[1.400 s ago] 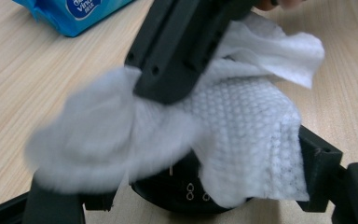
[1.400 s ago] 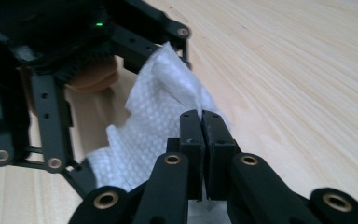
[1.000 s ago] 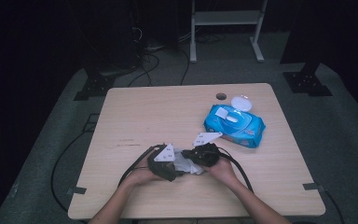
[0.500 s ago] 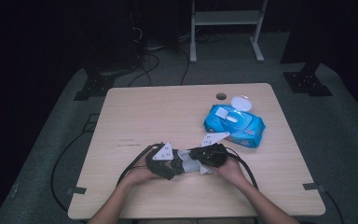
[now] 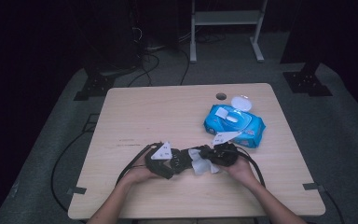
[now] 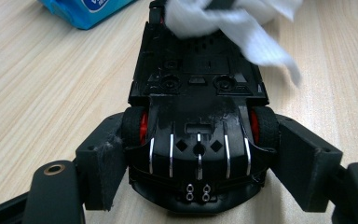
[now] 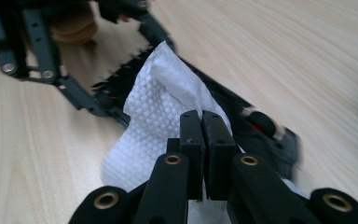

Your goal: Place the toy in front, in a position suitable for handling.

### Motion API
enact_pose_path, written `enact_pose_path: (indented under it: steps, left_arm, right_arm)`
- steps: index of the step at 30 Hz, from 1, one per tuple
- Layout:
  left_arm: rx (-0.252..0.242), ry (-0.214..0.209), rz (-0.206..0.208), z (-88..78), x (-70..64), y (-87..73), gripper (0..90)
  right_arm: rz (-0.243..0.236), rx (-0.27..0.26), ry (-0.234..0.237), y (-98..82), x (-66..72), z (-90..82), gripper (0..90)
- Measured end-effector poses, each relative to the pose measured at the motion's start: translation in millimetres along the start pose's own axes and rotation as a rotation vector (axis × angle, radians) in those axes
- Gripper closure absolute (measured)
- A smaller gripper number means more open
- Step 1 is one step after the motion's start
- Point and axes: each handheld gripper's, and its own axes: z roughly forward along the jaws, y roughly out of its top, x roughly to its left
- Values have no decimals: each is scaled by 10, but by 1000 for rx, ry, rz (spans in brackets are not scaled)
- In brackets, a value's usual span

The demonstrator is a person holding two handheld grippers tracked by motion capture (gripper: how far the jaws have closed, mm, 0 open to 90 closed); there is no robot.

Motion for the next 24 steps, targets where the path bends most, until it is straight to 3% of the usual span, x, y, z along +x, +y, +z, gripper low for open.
enact_pose_path:
  steps: [2, 5, 6, 9, 12, 19, 22, 23, 24]
  left_arm:
    - [-4, 0, -1, -1, -1, 0, 247]
    - [-13, -2, 0, -8, 3, -1, 247]
    - [-16, -4, -2, -9, 7, -1, 247]
    - [-19, -4, 5, -19, 8, 8, 247]
    - [-16, -4, 4, -19, 9, 12, 247]
    - [-15, -7, -6, -18, 16, 4, 247]
    - [-21, -8, -9, -22, 21, -5, 247]
    - [-25, -10, -12, -25, 22, -1, 247]
    - [-25, -10, -11, -27, 24, 3, 247]
  right_arm:
    - [-31, 10, -6, 22, 39, 22, 871]
    - [-14, 15, -42, -12, -53, -35, 871]
    - [13, 18, -72, -62, -149, -93, 871]
    - [27, 19, -83, -112, -190, -136, 871]
    - [4, 31, -106, -158, -177, -177, 871]
    - [-20, 25, -34, -92, -36, -90, 870]
    - [-24, 31, -29, -75, -54, -88, 871]
    - [-40, 44, -74, -98, -91, -114, 871]
    - [-40, 44, -74, -98, -91, -114, 871]
